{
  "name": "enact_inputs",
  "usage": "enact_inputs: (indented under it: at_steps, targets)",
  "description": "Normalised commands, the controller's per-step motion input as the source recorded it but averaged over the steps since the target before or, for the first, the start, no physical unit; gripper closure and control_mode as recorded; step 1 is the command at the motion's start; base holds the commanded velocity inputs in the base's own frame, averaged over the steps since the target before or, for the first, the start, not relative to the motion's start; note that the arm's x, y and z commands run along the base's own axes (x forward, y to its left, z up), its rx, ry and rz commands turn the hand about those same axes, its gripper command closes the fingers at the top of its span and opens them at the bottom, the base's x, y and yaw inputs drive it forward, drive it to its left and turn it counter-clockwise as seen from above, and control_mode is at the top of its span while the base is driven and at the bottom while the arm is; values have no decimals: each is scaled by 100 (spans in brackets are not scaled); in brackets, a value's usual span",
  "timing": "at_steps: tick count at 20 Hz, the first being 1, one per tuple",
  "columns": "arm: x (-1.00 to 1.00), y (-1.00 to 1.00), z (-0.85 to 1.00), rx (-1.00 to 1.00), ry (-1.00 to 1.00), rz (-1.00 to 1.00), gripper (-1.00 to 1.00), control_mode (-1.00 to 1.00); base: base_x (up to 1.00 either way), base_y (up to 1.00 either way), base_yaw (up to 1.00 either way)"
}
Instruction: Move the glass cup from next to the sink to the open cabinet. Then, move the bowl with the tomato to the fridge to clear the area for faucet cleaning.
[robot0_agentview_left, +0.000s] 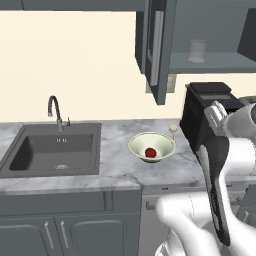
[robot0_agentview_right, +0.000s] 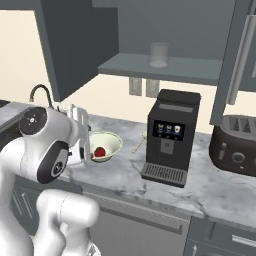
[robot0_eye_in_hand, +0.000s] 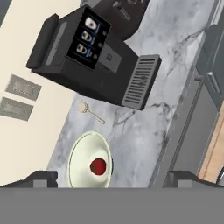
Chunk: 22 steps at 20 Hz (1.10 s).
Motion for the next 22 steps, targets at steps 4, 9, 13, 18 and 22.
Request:
enact_inputs:
  at_steps: [4, 9, 13, 18, 22]
  targets:
    - [1, -29, 0, 10, 0, 0, -100, -100, 0, 0, 0]
    - [4, 12, 0, 0, 1, 7, -100, -100, 0, 0, 0]
    - [17, 56, -7, 0, 2, 20, -100, -100, 0, 0, 0]
    - [29, 47, -92, -3, 1, 22, -100, -100, 0, 0, 0]
    - [97, 19, -83, 0, 0, 18, -100, -100, 0, 0, 0]
